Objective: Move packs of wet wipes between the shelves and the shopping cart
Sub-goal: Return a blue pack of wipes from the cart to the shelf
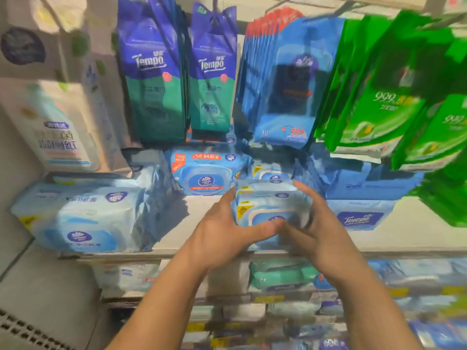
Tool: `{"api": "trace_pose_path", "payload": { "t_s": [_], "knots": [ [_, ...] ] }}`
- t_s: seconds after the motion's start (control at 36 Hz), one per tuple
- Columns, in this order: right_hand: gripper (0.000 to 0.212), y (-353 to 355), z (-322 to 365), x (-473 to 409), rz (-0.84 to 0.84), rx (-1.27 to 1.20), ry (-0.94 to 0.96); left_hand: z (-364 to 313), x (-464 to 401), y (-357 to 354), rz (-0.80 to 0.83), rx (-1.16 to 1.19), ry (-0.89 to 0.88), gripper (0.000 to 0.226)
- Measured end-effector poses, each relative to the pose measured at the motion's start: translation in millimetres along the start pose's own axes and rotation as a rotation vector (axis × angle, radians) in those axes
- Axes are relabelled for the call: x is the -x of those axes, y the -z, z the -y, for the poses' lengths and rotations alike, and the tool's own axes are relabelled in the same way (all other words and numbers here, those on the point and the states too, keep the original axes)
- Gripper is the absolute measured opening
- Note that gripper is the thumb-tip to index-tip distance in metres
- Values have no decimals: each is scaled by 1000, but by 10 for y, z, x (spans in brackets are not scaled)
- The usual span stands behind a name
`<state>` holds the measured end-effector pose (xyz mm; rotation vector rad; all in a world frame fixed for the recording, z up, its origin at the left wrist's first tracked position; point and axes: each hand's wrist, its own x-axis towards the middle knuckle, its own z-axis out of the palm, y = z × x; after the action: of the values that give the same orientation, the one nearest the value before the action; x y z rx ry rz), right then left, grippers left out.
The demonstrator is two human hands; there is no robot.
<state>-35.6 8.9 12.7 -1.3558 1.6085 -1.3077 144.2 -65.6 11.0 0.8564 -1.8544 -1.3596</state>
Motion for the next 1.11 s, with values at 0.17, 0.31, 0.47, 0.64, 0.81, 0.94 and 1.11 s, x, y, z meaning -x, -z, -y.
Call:
{"api": "trace_pose_path", "payload": {
  "t_s": [0.17,0.31,0.47,0.64,0.81,0.94,1.11],
  "knots": [
    [80,7,-20,-98,-95,94,-37,118,-216,-4,34,-8,-2,60],
    [69,38,-40,-211,-63,124,-39,171,-359,-1,64,-24,2,63],
    [64,0,-188,-471,-13,25,28,293,-532,-40,43,-110,66,72],
    [84,-35,-315,-560,-59,322,-19,419,-579,-95,76,-230,104,76],
    [80,5,-406,-617,-27,755,282,489,-559,-55,86,-402,74,74],
    [70,-10,-353,-643,35,903,324,508,-622,-123,68,-448,69,87],
    [71,25,-311,-733,97,1003,259,512,-717,-252,33,-402,27,77]
  ]
}}
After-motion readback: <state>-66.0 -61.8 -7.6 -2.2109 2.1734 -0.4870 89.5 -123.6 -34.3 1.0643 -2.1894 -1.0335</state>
